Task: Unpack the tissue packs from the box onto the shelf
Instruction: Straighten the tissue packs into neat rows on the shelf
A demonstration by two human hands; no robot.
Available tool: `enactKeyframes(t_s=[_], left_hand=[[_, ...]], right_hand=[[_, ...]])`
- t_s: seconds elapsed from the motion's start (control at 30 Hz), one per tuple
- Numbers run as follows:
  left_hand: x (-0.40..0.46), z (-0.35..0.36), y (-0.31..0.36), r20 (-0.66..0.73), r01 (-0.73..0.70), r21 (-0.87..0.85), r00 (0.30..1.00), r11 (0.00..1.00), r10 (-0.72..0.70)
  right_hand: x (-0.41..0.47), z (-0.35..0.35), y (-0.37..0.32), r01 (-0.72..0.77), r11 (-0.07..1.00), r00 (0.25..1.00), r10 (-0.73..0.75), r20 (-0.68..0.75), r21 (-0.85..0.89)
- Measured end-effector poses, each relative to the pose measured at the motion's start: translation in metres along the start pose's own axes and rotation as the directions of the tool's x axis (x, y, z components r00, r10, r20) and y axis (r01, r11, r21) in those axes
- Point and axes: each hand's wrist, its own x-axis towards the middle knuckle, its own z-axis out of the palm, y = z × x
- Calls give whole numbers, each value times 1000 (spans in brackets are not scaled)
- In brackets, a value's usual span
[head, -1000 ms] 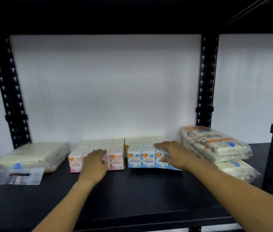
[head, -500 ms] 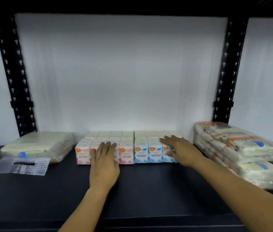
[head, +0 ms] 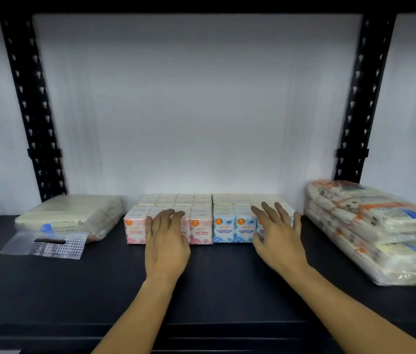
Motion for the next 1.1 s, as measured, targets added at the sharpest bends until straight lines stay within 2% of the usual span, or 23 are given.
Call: enactKeyframes(t_s=[0.5, 0.7, 0.9, 1.1], left_hand=[[-2, -1, 3, -20, -40, 94, 999, 995, 42], [-11, -20, 12, -8, -104, 139, 994, 985, 106], [-46, -50, 25, 31, -105, 37, 994, 994, 104], [-84, -99, 32, -16, -53, -198, 999, 979, 51]], right_hand=[[-4, 5, 14, 60, 997, 996, -57, -69, 40], [-28, -18, 13, 52, 996, 998, -54, 22, 66], [-65, -50, 12, 35, 992, 999, -35, 2, 120], [-107, -82, -17, 86, 966, 994, -68, -81, 245]])
